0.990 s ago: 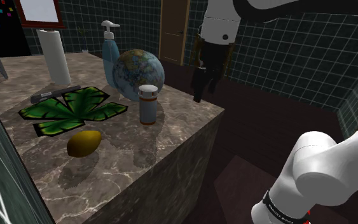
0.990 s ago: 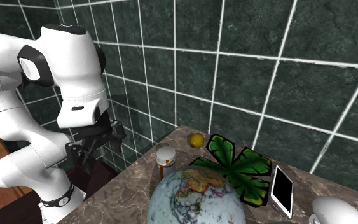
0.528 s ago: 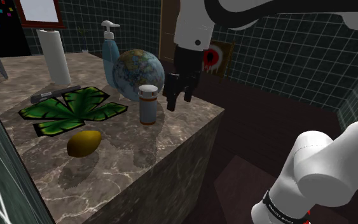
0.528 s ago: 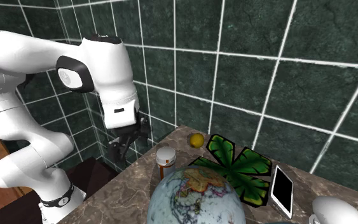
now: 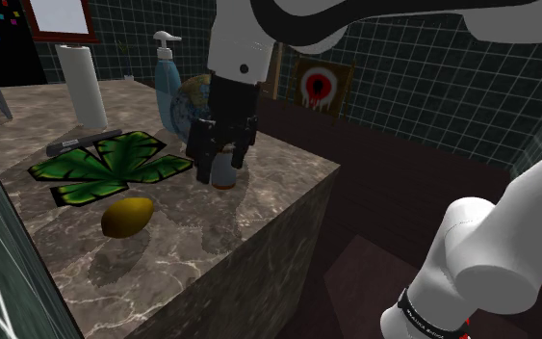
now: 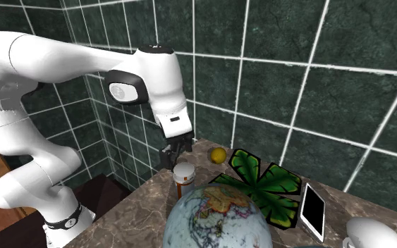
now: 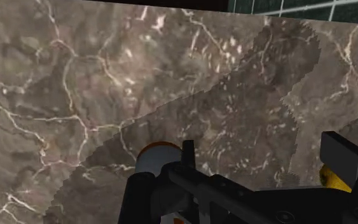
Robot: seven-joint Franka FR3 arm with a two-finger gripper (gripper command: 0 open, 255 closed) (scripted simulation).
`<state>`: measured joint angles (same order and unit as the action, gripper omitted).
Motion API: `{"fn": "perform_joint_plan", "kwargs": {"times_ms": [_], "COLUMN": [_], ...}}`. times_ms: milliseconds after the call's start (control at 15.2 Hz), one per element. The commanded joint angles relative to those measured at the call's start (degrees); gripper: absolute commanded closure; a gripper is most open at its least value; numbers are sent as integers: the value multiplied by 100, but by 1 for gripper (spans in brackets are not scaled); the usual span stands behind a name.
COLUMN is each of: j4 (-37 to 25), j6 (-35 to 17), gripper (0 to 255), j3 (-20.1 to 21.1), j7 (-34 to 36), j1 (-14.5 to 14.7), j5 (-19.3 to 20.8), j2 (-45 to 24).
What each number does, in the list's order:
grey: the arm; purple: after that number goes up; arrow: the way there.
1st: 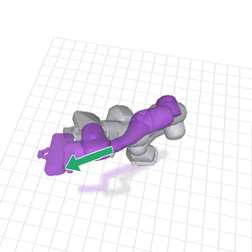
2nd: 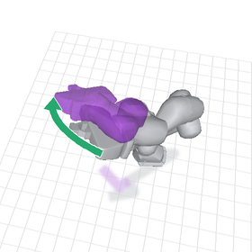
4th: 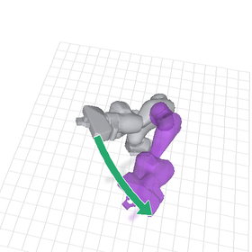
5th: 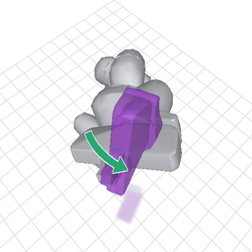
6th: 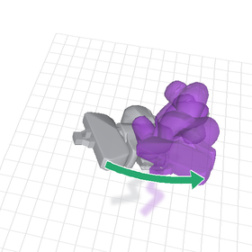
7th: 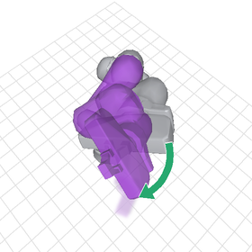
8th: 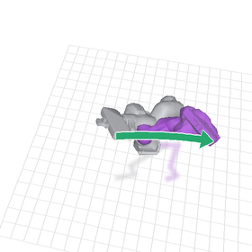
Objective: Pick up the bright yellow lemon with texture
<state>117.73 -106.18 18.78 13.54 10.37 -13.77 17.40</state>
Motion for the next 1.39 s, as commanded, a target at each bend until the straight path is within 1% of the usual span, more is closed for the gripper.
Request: {"fn": "perform_joint_plan", "kwargs": {"times_ms": [0,264,528,594,1056,1188,1254,1320], "j4": [-257,-817,-1473,-1540,-1010,-1009,-996,-995], "j6": [-174,-413,-596,-610,-1172,-1172,-1170,-1170], "gripper": [0,0,0,0,0,0,255,255], "j3": [144,381,605,623,637,637,636,637], "j7": [105,287,490,511,395,395,390,393], "j1": [72,213,379,398,416,416,414,416], "j5": [-52,-85,-25,-14,-53,-54,-61,-61], "j2": [-349,-994,-1674,-1740,-1784,-1784,-1768,-1768]}}
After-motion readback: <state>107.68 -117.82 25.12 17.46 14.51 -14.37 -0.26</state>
